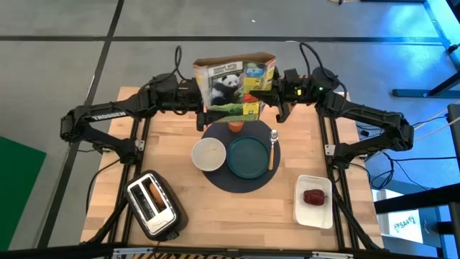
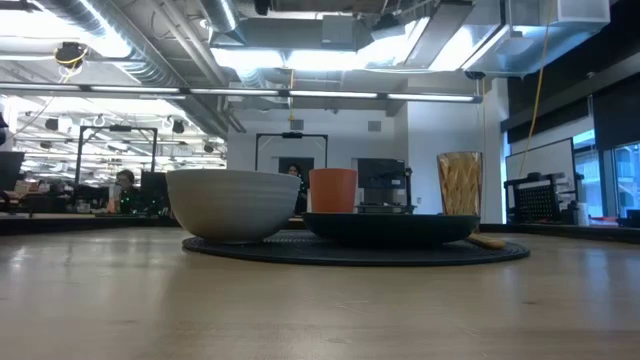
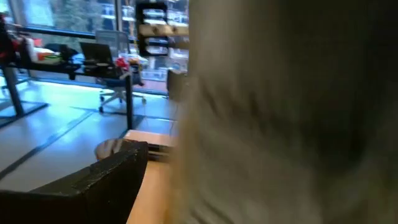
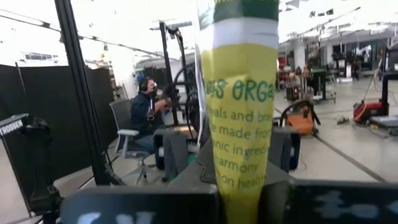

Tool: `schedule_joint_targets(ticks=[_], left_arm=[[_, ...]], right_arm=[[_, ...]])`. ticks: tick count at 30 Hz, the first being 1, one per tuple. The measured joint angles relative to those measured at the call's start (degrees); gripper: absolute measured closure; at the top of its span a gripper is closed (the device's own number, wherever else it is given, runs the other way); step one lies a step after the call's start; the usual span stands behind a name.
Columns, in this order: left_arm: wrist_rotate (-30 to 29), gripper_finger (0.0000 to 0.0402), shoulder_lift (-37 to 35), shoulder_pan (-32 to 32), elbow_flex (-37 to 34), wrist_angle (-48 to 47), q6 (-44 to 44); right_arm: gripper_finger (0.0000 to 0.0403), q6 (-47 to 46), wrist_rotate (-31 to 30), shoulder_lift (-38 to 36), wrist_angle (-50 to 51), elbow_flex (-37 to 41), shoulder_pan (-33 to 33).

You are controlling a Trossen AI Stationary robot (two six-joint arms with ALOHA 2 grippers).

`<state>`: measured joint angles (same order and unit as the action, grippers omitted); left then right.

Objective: Arrange a breakfast setting
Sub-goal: Pour the cereal from the cereal box into the bowl

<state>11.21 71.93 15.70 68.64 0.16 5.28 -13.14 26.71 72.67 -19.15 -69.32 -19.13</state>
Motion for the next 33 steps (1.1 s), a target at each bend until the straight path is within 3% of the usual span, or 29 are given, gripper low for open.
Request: schedule_joint_targets(ticks=[5,13,16,20,23,27,33], left_arm=[[0.19,0.0046,0.27,-0.54,0.0,-1.0,-1.38],[-0.95,0.0144,-0.55,-0.45,0.0,-1.11,-4.29],[-1.86,0.0169,-2.07,-0.45,0.0,-4.7,-7.2],[-6.01,0.0177,-7.1,-0.45,0.0,-14.93,-13.09],[-9.64,0.0177,-12.47,-0.41,0.0,-28.22,-17.74],[-14.15,0.0177,-17.9,-0.5,0.0,-46.63,-21.36],[-16.07,0.0177,-22.1,-0.79,0.0,-65.96,-27.68]], right_arm=[[0.0403,-0.01,-0.08,-0.1,-2.07,0.0,-0.01],[0.04,-0.01,0.89,-0.14,-1.94,-0.02,-0.01],[0.0378,-0.53,0.3,-0.39,-0.03,-0.02,-0.01],[0.0312,1.26,-1.89,-4.02,5.79,0.04,-0.39],[0.0252,4.37,-8.44,-8.66,13.72,-0.15,-0.42],[0.0189,8.65,-23.64,-14.51,27.18,-0.15,-0.4],[0.0161,8.93,-33.25,-20.09,37.06,-0.09,-0.4]])
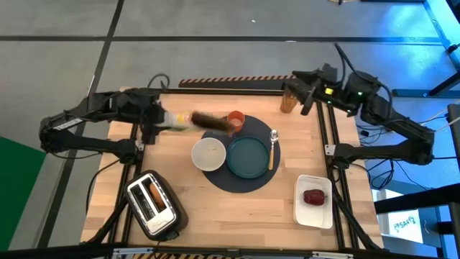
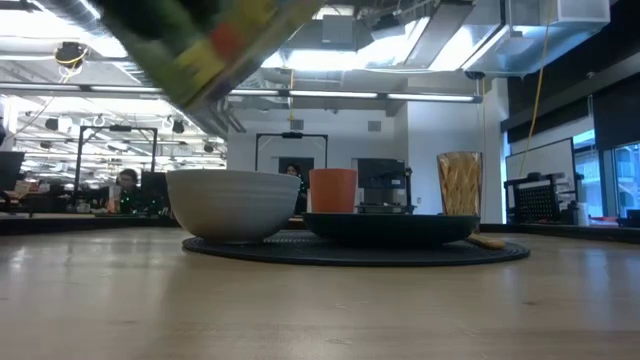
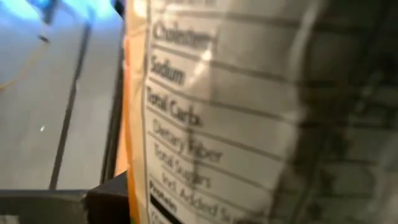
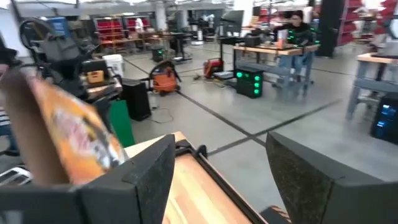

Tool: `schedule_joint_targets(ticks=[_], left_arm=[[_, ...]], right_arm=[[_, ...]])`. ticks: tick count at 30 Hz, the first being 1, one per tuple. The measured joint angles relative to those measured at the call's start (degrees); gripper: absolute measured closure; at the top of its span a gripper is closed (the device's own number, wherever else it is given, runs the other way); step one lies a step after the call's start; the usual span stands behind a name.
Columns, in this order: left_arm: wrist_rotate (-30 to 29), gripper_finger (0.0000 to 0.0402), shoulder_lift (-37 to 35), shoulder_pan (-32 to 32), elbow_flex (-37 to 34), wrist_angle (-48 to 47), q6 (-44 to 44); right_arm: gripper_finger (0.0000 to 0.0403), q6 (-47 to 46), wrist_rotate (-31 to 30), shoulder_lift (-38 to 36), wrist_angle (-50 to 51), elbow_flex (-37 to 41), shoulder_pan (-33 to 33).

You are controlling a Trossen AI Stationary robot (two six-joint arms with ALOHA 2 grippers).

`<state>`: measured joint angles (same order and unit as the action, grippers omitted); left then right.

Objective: Arrange a breakfast setting
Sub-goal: Pour the cereal from the cereal box into the bowl

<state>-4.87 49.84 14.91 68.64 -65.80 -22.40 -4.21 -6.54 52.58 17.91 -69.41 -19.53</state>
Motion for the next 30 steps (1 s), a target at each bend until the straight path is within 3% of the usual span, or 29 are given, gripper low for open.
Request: schedule_joint_targets(ticks=[4,7,19,30], left_arm=[[-7.2,0.0177,0.27,-0.1,0.0,-8.94,-7.61],[-12.29,0.0177,1.63,-0.09,0.0,-10.25,-12.37],[-21.94,0.0178,8.61,-0.1,0.0,-10.89,-28.33],[-27.98,0.0178,9.89,-1.72,0.0,-10.45,-38.21]], right_arm=[[0.016,-1.48,-1.64,-0.79,1.81,0.0,0.0],[0.0159,-3.21,-1.89,-0.6,2.11,0.02,0.0],[0.0159,-10.1,0.77,0.89,8.11,0.04,0.06],[0.0159,-11.95,1.52,1.18,11.17,0.04,0.07]])
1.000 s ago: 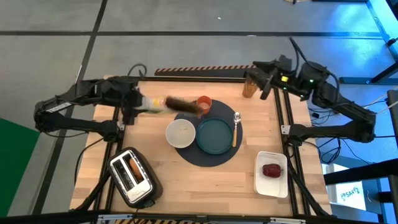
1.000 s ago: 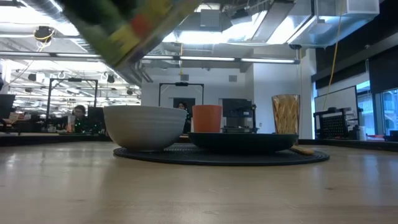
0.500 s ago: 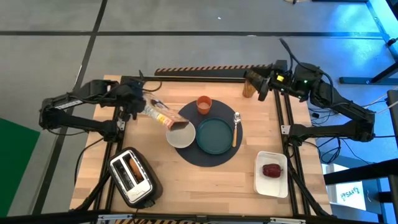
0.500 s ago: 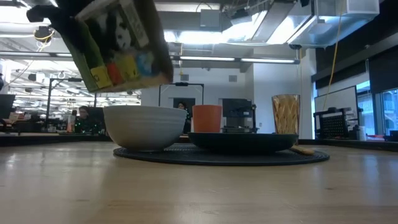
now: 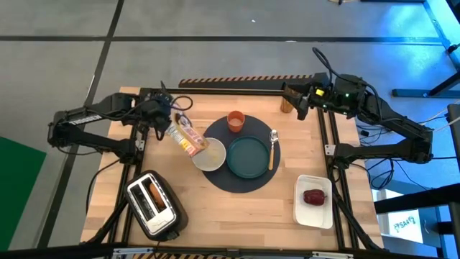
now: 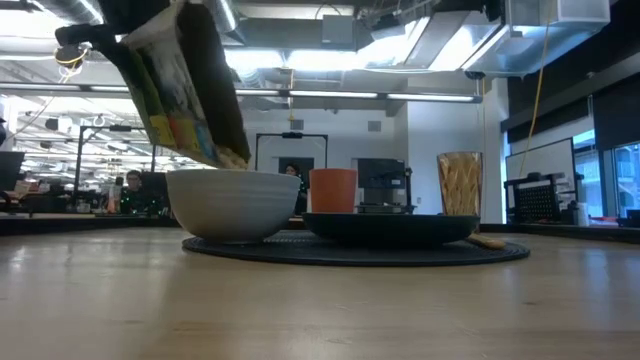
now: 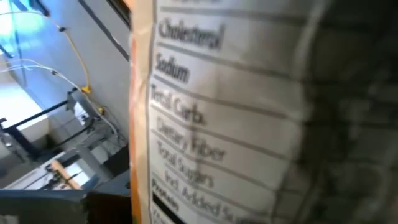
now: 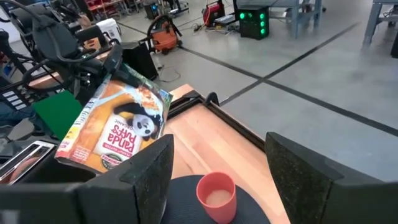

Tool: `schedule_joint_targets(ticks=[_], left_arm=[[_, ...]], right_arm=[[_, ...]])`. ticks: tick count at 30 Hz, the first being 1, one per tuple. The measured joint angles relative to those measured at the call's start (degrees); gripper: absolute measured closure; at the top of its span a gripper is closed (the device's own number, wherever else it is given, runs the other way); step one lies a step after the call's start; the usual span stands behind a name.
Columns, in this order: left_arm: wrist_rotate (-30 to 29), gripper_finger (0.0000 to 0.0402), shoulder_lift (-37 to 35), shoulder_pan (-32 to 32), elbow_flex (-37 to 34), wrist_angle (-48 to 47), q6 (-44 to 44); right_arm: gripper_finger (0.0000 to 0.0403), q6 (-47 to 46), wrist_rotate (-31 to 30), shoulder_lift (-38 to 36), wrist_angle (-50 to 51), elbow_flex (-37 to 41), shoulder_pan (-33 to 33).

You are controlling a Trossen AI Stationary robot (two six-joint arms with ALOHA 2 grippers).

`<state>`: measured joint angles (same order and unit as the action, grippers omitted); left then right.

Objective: Arrange a breakfast setting
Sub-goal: Pour the cereal from the cereal box into the bowl

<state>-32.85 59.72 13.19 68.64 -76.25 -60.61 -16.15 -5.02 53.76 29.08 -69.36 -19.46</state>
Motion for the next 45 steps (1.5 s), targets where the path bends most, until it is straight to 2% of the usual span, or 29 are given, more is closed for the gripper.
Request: schedule_joint_targets(ticks=[10,29,35,45], left_arm=[[-5.74,0.0178,-0.04,-5.02,0.0,0.02,-2.78],[-6.83,0.0177,-0.04,-5.72,0.0,0.2,-3.03],[-11.81,0.0177,0.61,-6.88,0.0,0.44,-5.77],[-4.44,0.0178,1.5,-7.36,0.04,1.03,-0.36]], right_arm=[[0.0159,0.99,-0.48,0.0,-0.02,0.0,-0.02],[0.0159,1.0,-0.02,0.02,-0.06,0.0,-0.02],[0.0159,1.04,0.97,1.07,-0.79,0.02,-0.02],[0.0159,1.41,2.67,2.82,-1.57,0.02,-0.02]])
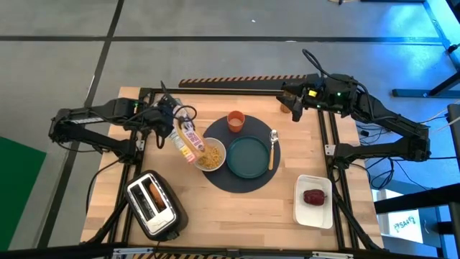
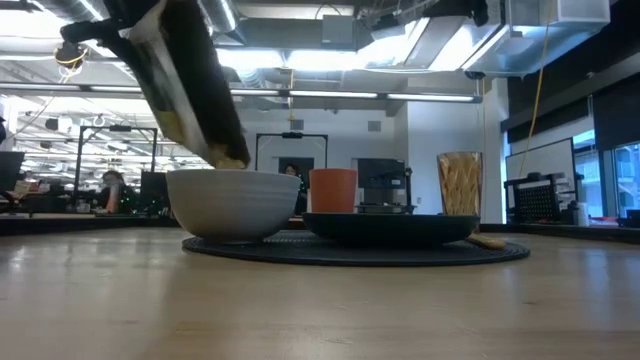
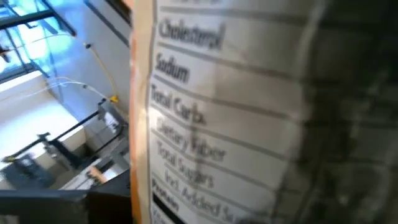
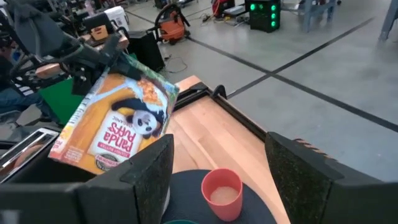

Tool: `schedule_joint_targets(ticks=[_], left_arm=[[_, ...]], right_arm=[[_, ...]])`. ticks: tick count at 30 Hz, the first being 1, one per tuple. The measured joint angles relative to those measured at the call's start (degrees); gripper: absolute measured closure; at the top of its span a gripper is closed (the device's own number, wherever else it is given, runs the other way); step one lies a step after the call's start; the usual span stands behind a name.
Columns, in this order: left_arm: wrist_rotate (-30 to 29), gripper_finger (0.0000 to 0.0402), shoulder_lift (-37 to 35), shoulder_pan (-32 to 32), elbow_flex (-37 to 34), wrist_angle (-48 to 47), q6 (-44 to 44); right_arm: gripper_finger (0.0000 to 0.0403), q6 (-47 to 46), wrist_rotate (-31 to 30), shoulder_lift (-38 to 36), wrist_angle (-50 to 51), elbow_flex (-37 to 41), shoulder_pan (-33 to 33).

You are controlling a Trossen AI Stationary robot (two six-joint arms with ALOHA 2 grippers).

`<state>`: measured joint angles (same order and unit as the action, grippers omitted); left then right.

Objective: Arrange a breakfast setting
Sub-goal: Pour the cereal from the cereal box into the bowl

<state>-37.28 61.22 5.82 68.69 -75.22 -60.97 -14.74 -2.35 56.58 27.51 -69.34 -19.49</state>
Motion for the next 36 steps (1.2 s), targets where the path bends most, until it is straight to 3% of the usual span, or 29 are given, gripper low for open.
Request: schedule_joint_targets(ticks=[10,18,26,36], left_arm=[[4.64,0.0199,-0.06,1.21,0.0,-0.83,9.43],[5.71,0.0203,-0.17,3.92,0.0,-3.95,11.0],[11.37,0.0203,-0.29,5.74,0.0,-3.85,13.96],[14.56,0.0203,-6.33,8.32,0.0,-6.66,20.49]], right_arm=[[0.0159,0.13,0.11,-0.07,-1.01,0.0,-0.04],[0.0159,0.13,0.46,-0.07,-1.01,0.0,-0.02],[0.0159,0.04,2.16,-0.07,-0.79,0.0,0.0],[0.0159,0.02,3.48,-0.07,-0.82,0.0,0.0]])
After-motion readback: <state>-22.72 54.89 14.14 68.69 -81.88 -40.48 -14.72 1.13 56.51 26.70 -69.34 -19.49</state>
